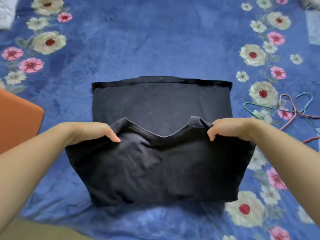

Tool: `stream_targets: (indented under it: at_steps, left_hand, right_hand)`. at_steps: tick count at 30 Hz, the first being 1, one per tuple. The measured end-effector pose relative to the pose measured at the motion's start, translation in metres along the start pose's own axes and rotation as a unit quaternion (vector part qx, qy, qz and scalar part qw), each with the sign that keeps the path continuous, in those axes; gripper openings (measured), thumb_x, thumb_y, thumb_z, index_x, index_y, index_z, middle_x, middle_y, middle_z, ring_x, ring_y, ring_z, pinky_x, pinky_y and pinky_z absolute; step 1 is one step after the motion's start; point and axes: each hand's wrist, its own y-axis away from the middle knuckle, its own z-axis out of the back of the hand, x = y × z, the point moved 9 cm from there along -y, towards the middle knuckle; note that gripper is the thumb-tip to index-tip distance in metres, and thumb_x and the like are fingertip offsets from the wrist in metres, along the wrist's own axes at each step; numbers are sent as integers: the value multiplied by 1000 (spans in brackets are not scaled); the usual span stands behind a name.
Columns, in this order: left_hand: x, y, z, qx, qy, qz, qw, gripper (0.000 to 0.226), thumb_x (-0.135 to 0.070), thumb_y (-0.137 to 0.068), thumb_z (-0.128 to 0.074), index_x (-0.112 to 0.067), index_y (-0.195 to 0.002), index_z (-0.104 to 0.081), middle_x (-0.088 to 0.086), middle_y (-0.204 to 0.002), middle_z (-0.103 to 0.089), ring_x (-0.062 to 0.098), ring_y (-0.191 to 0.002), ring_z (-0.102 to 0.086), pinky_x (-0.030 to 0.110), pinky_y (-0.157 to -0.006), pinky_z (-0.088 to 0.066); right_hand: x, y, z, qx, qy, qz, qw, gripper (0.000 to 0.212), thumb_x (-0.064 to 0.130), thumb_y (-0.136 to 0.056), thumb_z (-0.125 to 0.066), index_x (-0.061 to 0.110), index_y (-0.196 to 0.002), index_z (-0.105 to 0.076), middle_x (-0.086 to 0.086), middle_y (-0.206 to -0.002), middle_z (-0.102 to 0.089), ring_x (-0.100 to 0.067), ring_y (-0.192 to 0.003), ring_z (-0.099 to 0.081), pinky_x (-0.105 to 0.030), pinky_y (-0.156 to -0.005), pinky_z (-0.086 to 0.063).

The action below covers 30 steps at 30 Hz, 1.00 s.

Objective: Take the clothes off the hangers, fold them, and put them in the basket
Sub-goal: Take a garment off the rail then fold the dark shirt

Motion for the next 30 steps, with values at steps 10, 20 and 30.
stream_targets:
  at_steps: [10, 20, 30]
  left_hand:
    - [-103, -57, 106, -239, -170, -197, 936, 7, -21, -88, -64, -17, -82, -64, 4, -84, -67, 23, -83, -63, 32, -69, -44]
    - [-141, -60, 155, -478, -195, -313, 797, 20, -31, -98, -52, -17, -107, -64, 14, -104, -66, 38, -104, -57, 47, -86, -43]
    - [8, -79, 53, -535, 154, -143, 818, 56, -32, -94, -59, -11, -142, -38, 23, -141, -33, 37, -131, -30, 49, -112, -24]
  right_hand:
    - [88, -69, 107, -206, 108, 164, 958, 9, 12, -85, -58, 15, -85, -66, -2, -75, -61, -22, -76, -57, -28, -59, -40]
    - [97, -89, 139, -436, 133, 214, 864, 14, 24, -99, -45, 14, -98, -55, -5, -92, -54, -34, -104, -51, -41, -83, -30]
    - [-28, -71, 72, -503, -183, 143, 832, 23, 9, -91, -54, 5, -114, -57, -18, -110, -56, -33, -104, -52, -33, -92, -36]
